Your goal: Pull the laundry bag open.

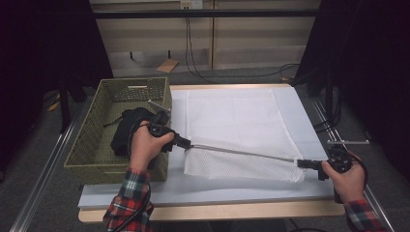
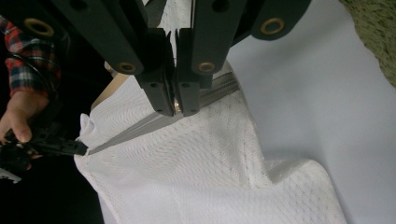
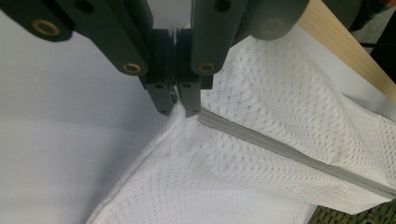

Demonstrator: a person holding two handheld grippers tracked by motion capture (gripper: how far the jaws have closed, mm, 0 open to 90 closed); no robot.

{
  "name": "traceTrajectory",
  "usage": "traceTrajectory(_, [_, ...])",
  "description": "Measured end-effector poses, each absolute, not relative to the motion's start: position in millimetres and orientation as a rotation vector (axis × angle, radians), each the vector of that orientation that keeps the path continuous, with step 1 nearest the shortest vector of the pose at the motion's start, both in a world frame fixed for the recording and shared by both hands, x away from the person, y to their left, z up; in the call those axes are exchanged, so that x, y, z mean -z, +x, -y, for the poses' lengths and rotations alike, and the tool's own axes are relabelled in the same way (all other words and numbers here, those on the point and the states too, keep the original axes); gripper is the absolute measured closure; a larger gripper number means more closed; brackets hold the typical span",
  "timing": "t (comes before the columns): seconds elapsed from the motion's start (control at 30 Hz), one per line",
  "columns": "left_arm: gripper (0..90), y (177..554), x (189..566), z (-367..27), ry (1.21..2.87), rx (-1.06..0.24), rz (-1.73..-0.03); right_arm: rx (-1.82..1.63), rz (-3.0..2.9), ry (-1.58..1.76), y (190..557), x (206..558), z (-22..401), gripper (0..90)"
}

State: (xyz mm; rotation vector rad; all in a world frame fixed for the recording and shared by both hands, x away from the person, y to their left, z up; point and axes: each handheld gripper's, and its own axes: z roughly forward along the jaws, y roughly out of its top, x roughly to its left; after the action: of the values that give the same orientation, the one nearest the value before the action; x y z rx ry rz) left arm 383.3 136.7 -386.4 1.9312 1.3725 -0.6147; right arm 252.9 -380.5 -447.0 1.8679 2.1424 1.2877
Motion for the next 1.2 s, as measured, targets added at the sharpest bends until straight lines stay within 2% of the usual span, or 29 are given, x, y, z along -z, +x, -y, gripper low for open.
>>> traceTrajectory(0.37, [86.8,382.8,385.9,-137.9,1.937,0.566,-1.402,-1.281,-2.138,1.870,253.3,446.6,380.9,88.7])
traceTrajectory(0.43, [86.8,382.8,385.2,-139.9,1.922,0.599,-1.391,-1.293,-2.134,1.878,253.3,447.4,382.2,88.7])
traceTrajectory(1.2, [86.8,382.1,382.3,-145.0,1.917,0.564,-1.411,-1.267,-2.116,1.896,253.4,448.5,386.3,88.7])
